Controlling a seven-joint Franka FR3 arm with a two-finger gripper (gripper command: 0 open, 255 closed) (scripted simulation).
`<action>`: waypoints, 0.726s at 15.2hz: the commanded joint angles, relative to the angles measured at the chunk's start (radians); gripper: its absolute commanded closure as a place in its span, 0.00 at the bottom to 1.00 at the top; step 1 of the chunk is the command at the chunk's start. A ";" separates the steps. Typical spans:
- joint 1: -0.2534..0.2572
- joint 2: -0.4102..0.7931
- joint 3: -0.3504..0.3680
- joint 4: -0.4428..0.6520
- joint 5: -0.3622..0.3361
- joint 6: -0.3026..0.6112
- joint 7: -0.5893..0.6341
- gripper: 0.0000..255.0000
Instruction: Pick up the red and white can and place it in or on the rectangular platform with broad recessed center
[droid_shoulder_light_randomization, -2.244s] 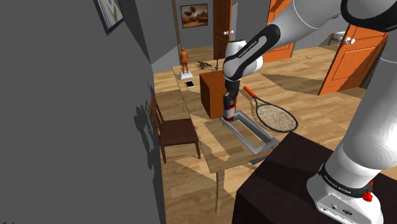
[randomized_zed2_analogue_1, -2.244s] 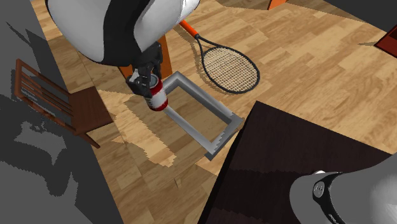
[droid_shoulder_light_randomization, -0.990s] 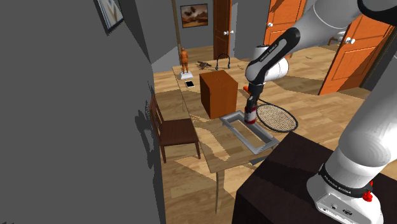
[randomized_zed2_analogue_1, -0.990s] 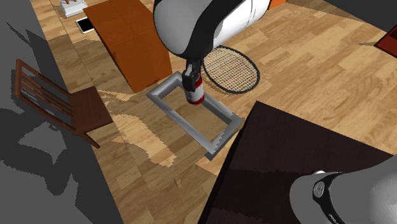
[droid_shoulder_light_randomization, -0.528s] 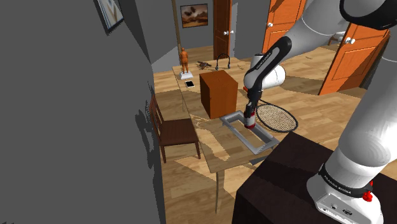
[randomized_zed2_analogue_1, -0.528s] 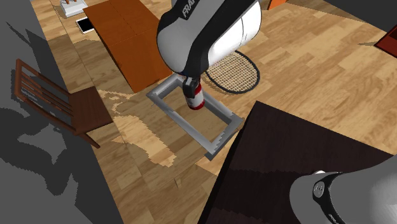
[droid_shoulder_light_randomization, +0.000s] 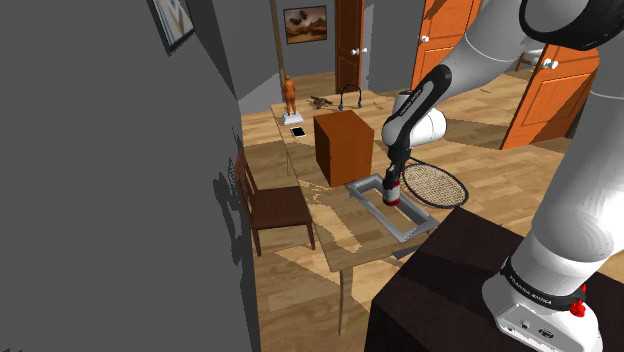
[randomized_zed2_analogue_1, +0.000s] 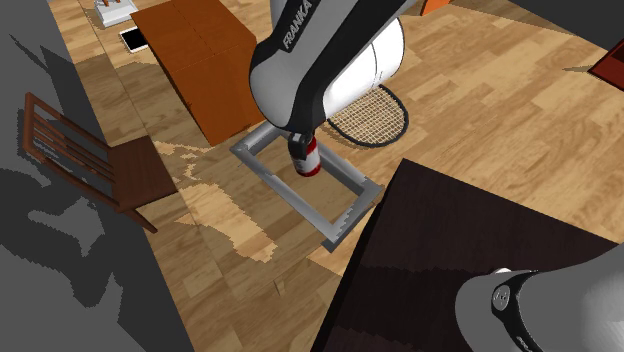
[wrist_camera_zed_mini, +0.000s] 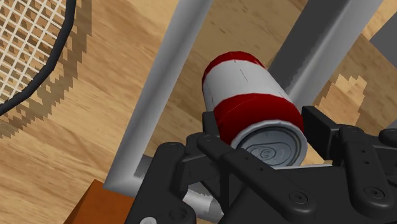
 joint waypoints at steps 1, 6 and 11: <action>0.000 0.000 0.000 0.000 0.000 0.000 0.000 1.00; 0.000 0.000 0.000 0.000 0.000 0.000 0.000 0.00; 0.004 -0.068 -0.010 0.001 -0.025 -0.067 0.018 0.00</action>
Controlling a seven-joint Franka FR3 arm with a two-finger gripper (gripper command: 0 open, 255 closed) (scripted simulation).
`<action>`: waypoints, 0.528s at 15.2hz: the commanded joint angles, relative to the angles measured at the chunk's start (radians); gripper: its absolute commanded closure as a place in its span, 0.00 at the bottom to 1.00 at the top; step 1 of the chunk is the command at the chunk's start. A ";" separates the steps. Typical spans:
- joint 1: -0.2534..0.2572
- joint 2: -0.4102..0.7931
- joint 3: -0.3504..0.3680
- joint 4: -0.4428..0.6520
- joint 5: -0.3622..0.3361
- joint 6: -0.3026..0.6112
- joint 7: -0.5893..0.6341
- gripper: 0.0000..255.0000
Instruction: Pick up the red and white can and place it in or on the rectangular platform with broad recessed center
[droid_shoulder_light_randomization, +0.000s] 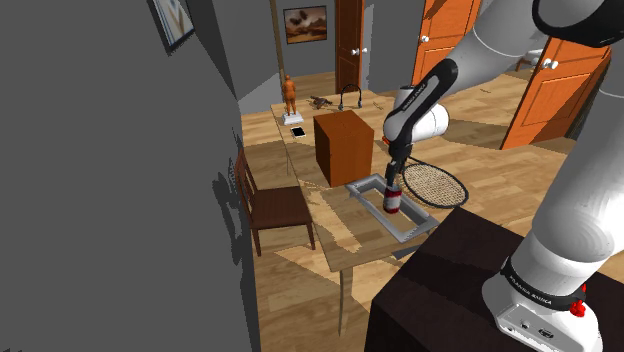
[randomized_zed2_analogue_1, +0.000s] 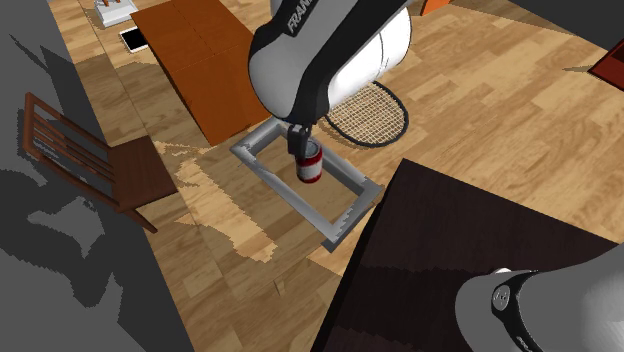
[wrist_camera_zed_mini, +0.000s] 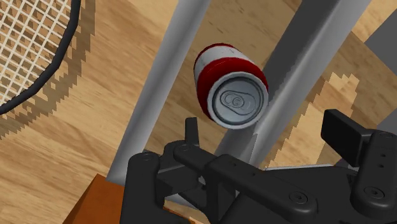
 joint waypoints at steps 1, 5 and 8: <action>0.001 -0.053 -0.007 0.010 -0.019 -0.063 0.013 0.00; 0.001 -0.078 -0.008 0.013 -0.028 -0.090 0.018 0.00; 0.001 -0.078 -0.008 0.013 -0.028 -0.091 0.018 0.00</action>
